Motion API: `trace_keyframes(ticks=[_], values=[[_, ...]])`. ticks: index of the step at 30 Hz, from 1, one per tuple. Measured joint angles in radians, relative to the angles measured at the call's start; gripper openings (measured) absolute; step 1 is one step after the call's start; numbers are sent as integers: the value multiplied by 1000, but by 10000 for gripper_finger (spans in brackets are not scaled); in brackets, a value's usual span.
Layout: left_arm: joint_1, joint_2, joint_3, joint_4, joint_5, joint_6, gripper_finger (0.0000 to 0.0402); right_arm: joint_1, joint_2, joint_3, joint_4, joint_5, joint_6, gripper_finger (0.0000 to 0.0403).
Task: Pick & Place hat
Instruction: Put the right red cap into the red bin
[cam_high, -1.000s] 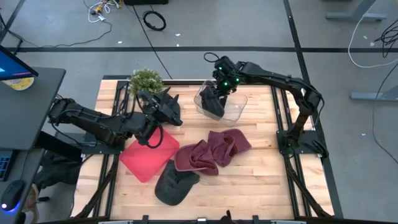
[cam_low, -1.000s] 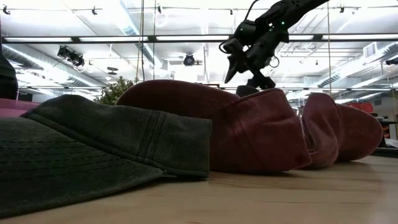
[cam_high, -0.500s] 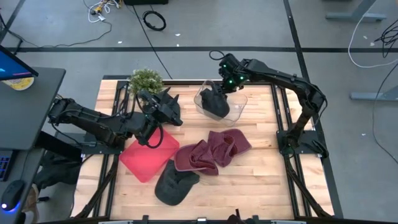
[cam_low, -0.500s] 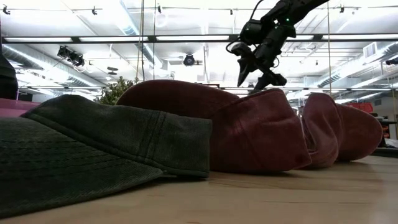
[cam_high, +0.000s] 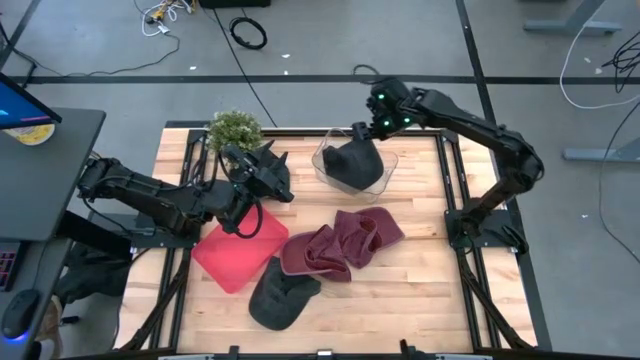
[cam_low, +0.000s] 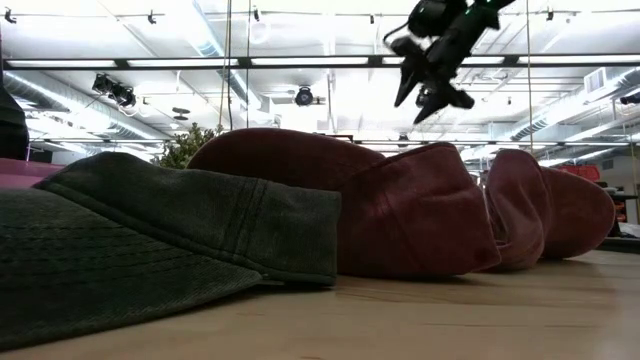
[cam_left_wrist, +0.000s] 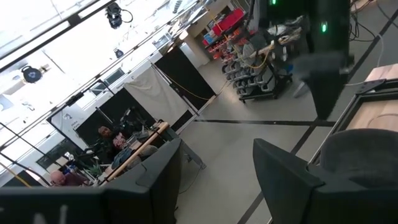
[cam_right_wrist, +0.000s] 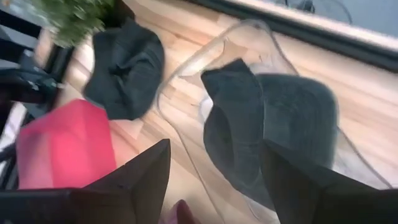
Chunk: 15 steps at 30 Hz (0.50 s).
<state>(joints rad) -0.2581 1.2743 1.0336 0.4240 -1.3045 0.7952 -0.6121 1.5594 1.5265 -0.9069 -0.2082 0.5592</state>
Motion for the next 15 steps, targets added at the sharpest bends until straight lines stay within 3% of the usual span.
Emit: trace_keyframes(ticks=[8,15], values=[[0,0,0,-11,0,0,199,46,-182,0,-51,5,29,244],[0,0,0,-11,0,0,199,195,-283,0,-204,96,81,244]])
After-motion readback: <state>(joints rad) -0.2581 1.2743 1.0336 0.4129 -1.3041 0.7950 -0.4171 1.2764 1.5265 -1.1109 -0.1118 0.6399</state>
